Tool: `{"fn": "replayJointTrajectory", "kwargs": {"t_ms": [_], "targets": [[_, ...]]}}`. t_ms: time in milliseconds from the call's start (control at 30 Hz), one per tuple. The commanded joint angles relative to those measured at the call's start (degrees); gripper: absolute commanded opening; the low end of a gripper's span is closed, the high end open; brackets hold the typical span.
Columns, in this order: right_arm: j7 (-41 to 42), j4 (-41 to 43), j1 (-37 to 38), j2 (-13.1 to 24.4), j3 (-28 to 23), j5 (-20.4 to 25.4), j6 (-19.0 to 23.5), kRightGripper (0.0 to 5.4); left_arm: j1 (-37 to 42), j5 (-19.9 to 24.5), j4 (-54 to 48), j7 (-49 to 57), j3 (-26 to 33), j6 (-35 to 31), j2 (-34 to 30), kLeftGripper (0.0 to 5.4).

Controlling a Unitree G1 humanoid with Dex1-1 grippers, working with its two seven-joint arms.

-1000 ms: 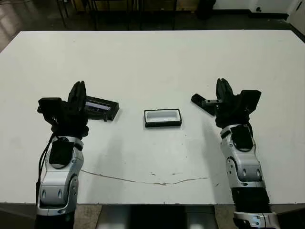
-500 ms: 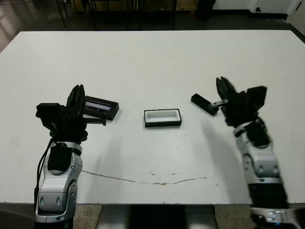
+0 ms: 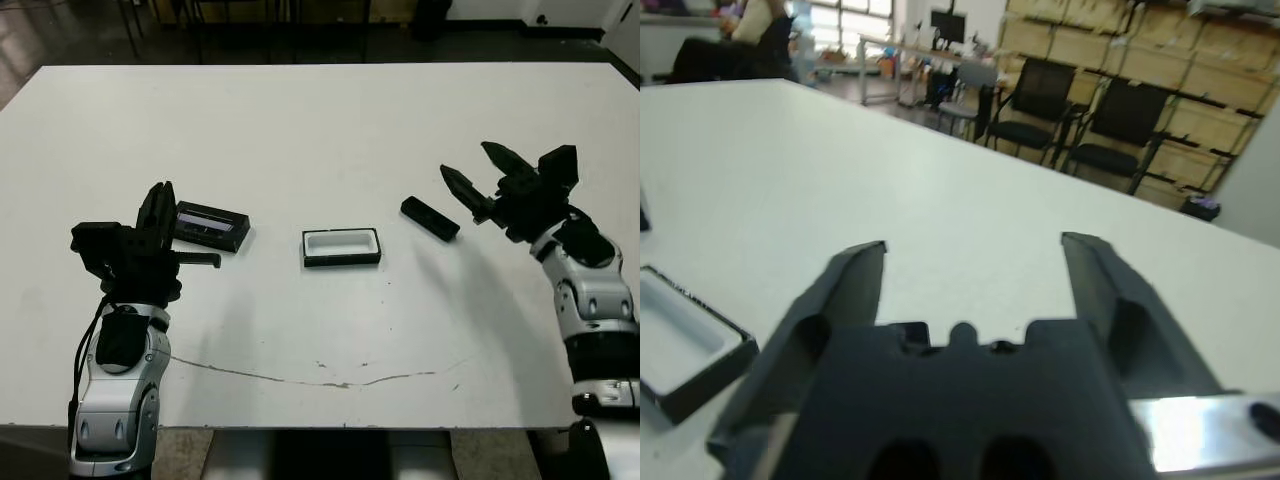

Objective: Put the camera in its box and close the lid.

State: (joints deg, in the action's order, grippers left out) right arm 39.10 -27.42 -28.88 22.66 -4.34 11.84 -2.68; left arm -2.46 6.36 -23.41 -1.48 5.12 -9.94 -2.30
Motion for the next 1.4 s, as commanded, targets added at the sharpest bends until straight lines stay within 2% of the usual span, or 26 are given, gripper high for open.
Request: {"fn": "replayJointTrajectory", "kwargs": {"t_ms": [33,133,367,533,733,933,1133,1400], "targets": [[2.9,-5.4,-2.6,1.6,1.2,-1.4,-0.3,4.77,-1.2,-0.1,-0.2,0.2,0.1,-1.4,-0.3,0.0],[6.7,-9.5,-4.9,2.4,1.9,-1.8,-1.2,5.39,-1.5,-0.2,-0.5,0.0,0.1,-1.6,-0.5,0.0],[11.2,-15.2,-8.5,3.3,3.4,-3.6,-1.2,5.39,-2.0,0.0,-1.1,-0.3,0.3,-2.2,-0.9,0.0],[13.5,-18.5,-10.2,3.0,3.2,-3.3,0.9,5.39,-2.0,-0.3,-1.5,-0.2,0.3,-2.9,-1.1,0.0],[15.0,-18.6,-10.4,2.8,3.4,-3.3,4.2,5.39,-1.9,-0.1,-1.2,-0.4,0.4,-2.8,-1.2,0.0],[14.1,-19.6,-9.7,2.0,4.4,-4.8,3.9,5.39,-1.7,0.2,-1.0,-0.8,0.6,-3.0,-1.3,0.0],[13.8,-20.4,-9.3,1.5,5.9,-6.0,5.8,5.39,-1.6,-0.2,-1.8,-0.6,0.7,-4.2,-1.5,0.0],[12.7,-23.7,-9.7,1.2,8.3,-9.3,2.7,5.39,-1.5,-0.3,-1.7,-1.0,0.7,-4.0,-1.8,0.0]]}}
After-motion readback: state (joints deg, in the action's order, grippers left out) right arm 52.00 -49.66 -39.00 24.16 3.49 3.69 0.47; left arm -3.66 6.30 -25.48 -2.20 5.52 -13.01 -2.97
